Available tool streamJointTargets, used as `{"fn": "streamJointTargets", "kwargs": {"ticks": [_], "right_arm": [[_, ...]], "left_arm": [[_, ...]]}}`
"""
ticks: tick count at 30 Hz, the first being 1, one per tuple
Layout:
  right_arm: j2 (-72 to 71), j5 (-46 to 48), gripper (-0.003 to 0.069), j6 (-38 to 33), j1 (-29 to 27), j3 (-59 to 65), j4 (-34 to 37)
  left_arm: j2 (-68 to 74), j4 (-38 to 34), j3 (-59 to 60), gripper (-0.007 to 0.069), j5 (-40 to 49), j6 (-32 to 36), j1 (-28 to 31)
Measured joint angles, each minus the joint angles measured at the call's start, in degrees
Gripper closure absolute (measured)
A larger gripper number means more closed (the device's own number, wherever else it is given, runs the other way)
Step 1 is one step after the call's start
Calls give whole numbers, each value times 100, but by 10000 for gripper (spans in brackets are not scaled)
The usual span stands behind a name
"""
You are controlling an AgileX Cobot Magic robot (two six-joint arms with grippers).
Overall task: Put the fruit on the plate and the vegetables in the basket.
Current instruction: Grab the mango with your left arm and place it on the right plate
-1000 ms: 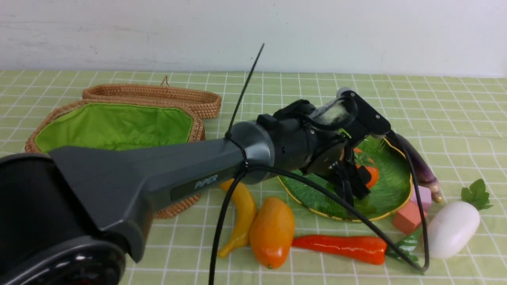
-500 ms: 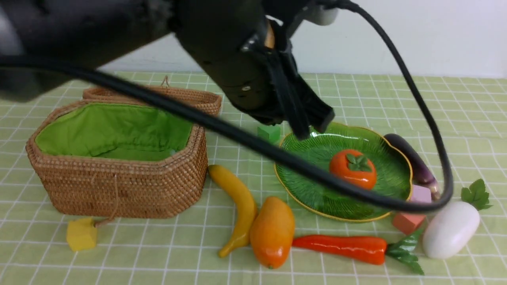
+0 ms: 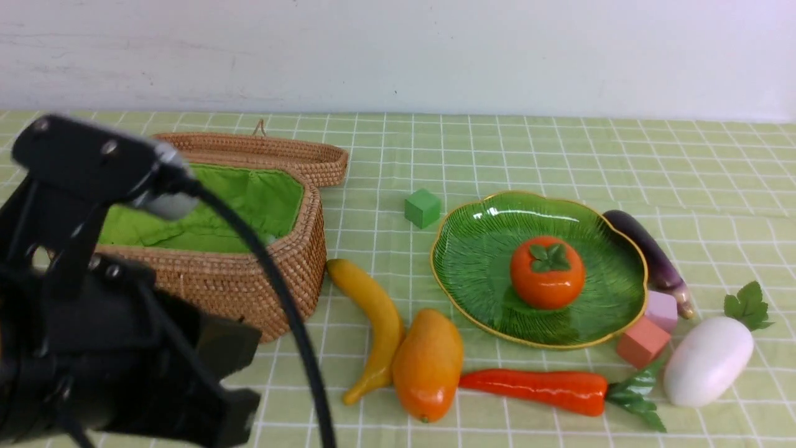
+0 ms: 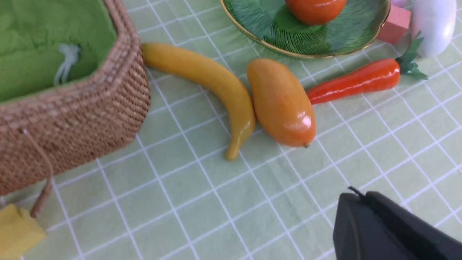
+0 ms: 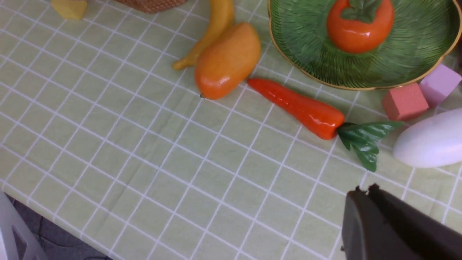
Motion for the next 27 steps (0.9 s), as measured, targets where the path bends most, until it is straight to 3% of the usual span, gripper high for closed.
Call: {"fn": "streamJointTargets", "kwargs": {"ticks": [10, 20, 27], "right_arm": [[163, -44, 651, 0, 0, 5, 74], [159, 70, 650, -266, 0, 5, 262], [159, 200, 644, -592, 0, 5, 445]], "left_arm": [[626, -68, 50, 638, 604, -368, 0], [3001, -91, -1888, 636, 1157, -788, -448], [4521, 70, -3138, 471, 1534, -895, -448]]}}
